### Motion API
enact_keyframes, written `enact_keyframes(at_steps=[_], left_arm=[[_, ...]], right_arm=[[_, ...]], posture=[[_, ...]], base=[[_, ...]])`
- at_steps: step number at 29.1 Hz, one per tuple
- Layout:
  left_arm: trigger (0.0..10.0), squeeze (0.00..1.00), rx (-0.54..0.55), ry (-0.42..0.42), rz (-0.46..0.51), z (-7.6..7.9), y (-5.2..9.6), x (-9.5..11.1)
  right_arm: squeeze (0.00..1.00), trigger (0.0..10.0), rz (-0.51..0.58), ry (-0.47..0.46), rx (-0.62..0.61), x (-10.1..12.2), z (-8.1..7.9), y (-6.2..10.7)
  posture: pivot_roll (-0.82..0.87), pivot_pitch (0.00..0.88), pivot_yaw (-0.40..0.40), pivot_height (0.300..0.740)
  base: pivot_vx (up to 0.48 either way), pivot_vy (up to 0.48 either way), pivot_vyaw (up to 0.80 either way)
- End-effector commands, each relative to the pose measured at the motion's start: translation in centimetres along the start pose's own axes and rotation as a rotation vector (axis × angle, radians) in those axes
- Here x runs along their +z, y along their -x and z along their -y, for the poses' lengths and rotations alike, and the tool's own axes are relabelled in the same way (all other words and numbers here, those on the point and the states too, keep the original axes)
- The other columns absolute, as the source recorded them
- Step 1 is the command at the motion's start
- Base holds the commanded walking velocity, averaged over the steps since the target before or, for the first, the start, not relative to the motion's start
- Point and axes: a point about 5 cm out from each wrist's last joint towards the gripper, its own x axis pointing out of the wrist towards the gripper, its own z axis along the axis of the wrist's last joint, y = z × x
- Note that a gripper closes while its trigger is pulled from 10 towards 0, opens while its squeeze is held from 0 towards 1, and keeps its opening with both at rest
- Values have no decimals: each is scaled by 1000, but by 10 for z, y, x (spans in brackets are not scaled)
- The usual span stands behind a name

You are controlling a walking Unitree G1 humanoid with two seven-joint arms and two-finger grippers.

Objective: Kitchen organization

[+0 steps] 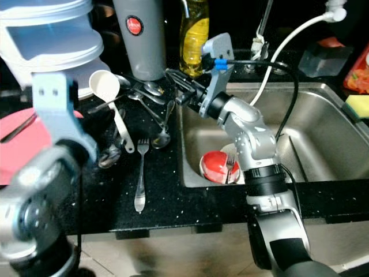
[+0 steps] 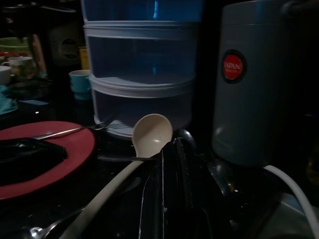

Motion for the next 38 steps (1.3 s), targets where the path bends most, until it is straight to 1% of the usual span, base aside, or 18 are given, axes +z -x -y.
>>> enact_keyframes(at_steps=[1, 3, 4, 6, 8, 9, 10, 12, 13, 14, 15, 16, 17, 27, 28, 36, 37, 38], left_arm=[[10000, 0, -83, -2, 26, 14, -9, 4], [10000, 0, -124, -13, 38, 23, -23, 8], [10000, 0, -124, -13, 38, 23, -23, 8], [10000, 0, -119, -46, 22, 26, -36, 9], [10000, 0, -119, -46, 22, 26, -36, 9], [10000, 0, -86, -64, -4, 22, -41, 7], [10000, 82, 24, -83, -59, 7, -41, 0], [10000, 82, 24, -83, -59, 7, -41, 0], [10000, 1000, 155, -98, -131, -10, -37, -11], [10000, 1000, 263, -103, -193, -25, -30, -23], [10000, 1000, 263, -103, -193, -25, -30, -23], [10000, 1000, 334, -95, -242, -33, -22, -33], [10000, 1000, 363, -88, -265, -36, -18, -39], [10000, 1000, 381, -20, -356, -33, -5, -57], [10000, 0, 364, 25, -423, -30, -1, -70], [10000, 0, 365, 73, -488, -27, 6, -82], [4667, 0, 372, 90, -512, -28, 8, -88], [4667, 0, 372, 90, -512, -28, 8, -88]], right_arm=[[0, 10000, 11, 8, -16, 3, 4, 1], [0, 10000, 12, 10, -20, 3, 4, 0], [0, 10000, 12, 10, -20, 3, 4, 0], [0, 10000, 17, 14, -22, 5, 3, 0], [0, 10000, 17, 14, -22, 5, 3, 0], [0, 10000, 21, 19, -29, 6, 4, 2], [0, 10000, 22, 24, -46, 7, 7, 6], [0, 10000, 22, 24, -46, 7, 7, 6], [0, 10000, 20, 27, -65, 7, 9, 10], [0, 10000, 17, 29, -79, 6, 10, 14], [0, 10000, 17, 29, -79, 6, 10, 14], [0, 10000, 13, 28, -86, 5, 11, 17], [0, 10000, 12, 28, -89, 5, 11, 18], [0, 10000, 8, 21, -75, 3, 10, 14], [0, 10000, 7, 17, -61, 3, 8, 10], [0, 10000, 4, 11, -51, 2, 7, 9], [0, 10000, 4, 11, -51, 2, 7, 9], [0, 10000, 4, 11, -51, 2, 7, 9]], posture=[[208, 0, -28, 740], [193, 0, -22, 740], [193, 0, -22, 740], [181, 0, -8, 740], [181, 0, -8, 740], [170, 0, 1, 740], [153, 0, 16, 740], [153, 0, 16, 740], [150, 0, 25, 740], [148, 0, 26, 740], [148, 0, 26, 740], [149, 0, 26, 740], [153, 0, 24, 740], [177, 0, 4, 740], [188, 0, -8, 740], [194, 1, -13, 740], [194, 1, -13, 740], [194, 1, -13, 740]], base=[[0, 0, 0], [0, 0, 0], [0, 0, 0], [0, 0, 0], [0, 0, 0], [0, 0, 0], [0, 0, 0], [0, 0, 0], [0, 0, 0], [0, 0, 0], [0, 0, 0], [0, 0, 0], [0, 0, 0], [0, 0, 0], [0, 0, 0], [0, 0, 0], [0, 0, 0], [0, 0, 0]])
